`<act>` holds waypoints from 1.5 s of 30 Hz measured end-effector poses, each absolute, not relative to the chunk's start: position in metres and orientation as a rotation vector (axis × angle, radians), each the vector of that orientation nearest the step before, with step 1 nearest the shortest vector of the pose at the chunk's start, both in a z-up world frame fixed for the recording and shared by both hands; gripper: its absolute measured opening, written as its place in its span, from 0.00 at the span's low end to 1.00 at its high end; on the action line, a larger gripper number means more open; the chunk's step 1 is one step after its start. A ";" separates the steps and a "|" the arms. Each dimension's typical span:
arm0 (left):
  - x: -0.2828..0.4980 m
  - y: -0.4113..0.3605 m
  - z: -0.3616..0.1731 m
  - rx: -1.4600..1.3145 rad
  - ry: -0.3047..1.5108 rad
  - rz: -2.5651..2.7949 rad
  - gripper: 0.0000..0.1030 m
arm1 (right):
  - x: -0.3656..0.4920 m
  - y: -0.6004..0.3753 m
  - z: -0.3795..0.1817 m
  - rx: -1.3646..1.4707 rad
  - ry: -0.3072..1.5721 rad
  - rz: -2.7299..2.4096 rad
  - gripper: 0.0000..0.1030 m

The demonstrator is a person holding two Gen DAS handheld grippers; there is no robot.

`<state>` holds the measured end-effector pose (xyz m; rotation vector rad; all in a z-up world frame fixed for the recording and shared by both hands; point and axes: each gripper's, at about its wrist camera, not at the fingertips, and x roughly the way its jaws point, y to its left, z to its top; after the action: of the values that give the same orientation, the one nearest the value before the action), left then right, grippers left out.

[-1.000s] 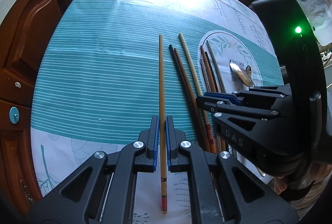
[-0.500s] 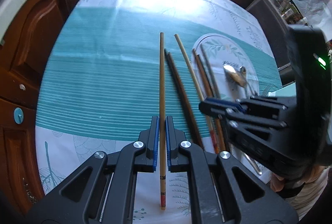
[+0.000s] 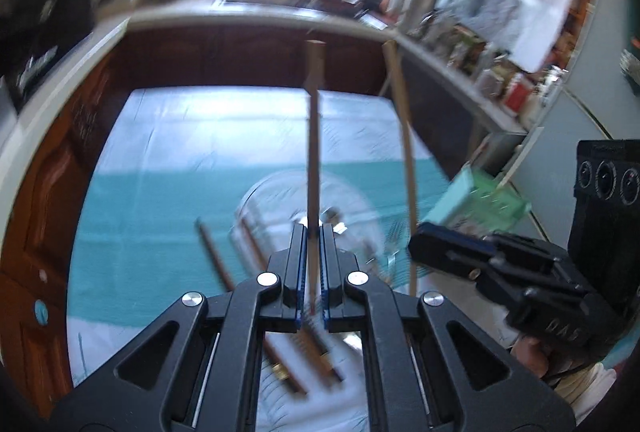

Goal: Organize utensils
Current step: 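Lift both chopsticks and carry them into the green holder, then open both tools to release the chopsticks into the green holder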

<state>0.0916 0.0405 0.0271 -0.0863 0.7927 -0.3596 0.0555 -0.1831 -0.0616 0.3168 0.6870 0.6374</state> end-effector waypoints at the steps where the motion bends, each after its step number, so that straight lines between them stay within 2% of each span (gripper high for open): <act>1: 0.086 0.029 0.037 -0.067 0.753 -0.371 0.04 | 0.049 -0.192 -0.055 0.323 0.647 0.619 0.05; 6: 0.077 -0.018 0.072 -0.057 0.673 -0.442 0.04 | 0.019 -0.245 -0.023 0.329 0.426 0.482 0.05; 10: 0.076 -0.057 0.101 -0.054 0.613 -0.509 0.04 | 0.012 -0.276 -0.010 0.344 0.327 0.388 0.05; 23: 0.085 -0.186 0.167 0.000 0.520 -0.656 0.03 | 0.018 -0.335 0.000 0.319 0.199 0.198 0.05; 30: 0.104 -0.220 0.147 -0.003 0.549 -0.677 0.04 | 0.025 -0.338 -0.015 0.267 0.178 0.151 0.05; 45: 0.144 -0.188 0.038 -0.099 0.705 -0.623 0.04 | 0.052 -0.319 -0.063 0.133 0.250 0.166 0.05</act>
<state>0.1439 -0.1884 0.0378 -0.0991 0.7046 -0.6225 0.0518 -0.3191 -0.0635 0.1326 0.2499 0.1660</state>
